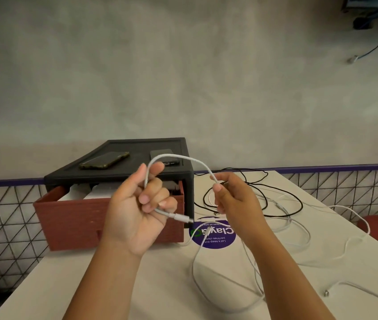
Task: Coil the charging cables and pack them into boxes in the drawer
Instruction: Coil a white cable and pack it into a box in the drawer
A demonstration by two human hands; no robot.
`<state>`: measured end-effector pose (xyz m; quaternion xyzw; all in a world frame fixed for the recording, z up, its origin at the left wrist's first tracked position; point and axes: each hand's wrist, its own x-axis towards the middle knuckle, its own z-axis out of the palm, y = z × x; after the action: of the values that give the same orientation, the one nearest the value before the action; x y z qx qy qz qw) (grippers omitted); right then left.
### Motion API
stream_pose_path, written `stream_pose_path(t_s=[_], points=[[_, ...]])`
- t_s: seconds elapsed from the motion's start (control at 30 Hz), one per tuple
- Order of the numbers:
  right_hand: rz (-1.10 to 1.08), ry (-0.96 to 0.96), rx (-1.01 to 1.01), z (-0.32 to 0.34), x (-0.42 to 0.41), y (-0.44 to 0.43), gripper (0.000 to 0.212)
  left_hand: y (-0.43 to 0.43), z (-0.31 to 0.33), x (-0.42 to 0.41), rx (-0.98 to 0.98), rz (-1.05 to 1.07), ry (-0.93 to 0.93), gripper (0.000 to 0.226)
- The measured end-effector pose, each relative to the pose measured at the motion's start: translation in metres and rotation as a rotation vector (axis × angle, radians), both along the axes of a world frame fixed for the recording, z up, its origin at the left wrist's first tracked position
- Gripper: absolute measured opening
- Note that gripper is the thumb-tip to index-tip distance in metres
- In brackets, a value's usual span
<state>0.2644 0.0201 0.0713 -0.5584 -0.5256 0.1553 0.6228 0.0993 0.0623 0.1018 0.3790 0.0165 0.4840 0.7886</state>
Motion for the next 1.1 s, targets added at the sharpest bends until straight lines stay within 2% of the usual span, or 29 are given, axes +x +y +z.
stream_pose_path(t_s=[0.07,0.17,0.3,0.4,0.53,0.63,0.7,0.77,0.8,0.87,0.97,1.1], points=[[-0.025,-0.052,-0.029,0.0,0.0,0.0,0.022,0.005,-0.002,-0.002,-0.042,0.023,-0.083,0.019],[-0.068,-0.261,-0.19,0.001,0.0,-0.006,0.022,0.008,-0.001,-0.005,-0.089,0.109,-0.145,0.019],[0.199,-0.477,-0.531,0.012,-0.008,-0.025,0.034,0.005,0.001,-0.01,-0.1,0.218,-0.161,0.023],[0.322,-0.626,-0.632,0.024,-0.023,-0.04,0.026,0.0,0.002,-0.011,-0.018,0.278,-0.099,0.023],[0.369,-0.799,-0.655,0.037,-0.041,-0.059,0.013,-0.011,0.002,-0.004,0.14,0.357,0.033,0.023],[0.316,-0.916,-0.663,0.047,-0.047,-0.075,0.02,-0.02,0.0,0.003,0.248,0.368,0.123,0.024],[0.261,-0.96,-0.621,0.052,-0.05,-0.084,0.019,-0.024,-0.005,0.008,0.409,0.408,0.267,0.018],[0.181,-0.987,-0.505,0.056,-0.049,-0.088,0.006,-0.029,-0.009,0.013,0.629,0.418,0.459,0.02],[0.132,-0.992,-0.424,0.058,-0.046,-0.088,0.01,-0.03,-0.011,0.016,0.682,0.388,0.521,0.02],[0.024,-1.0,-0.295,0.061,-0.04,-0.086,0.013,-0.032,-0.012,0.018,0.699,0.311,0.584,0.019],[-0.091,-0.925,-0.158,0.063,-0.027,-0.082,0.004,-0.029,-0.012,0.017,0.687,0.227,0.623,0.024],[-0.223,-0.888,0.075,0.057,-0.012,-0.068,0.026,-0.029,-0.009,0.014,0.438,0.004,0.57,0.034]])
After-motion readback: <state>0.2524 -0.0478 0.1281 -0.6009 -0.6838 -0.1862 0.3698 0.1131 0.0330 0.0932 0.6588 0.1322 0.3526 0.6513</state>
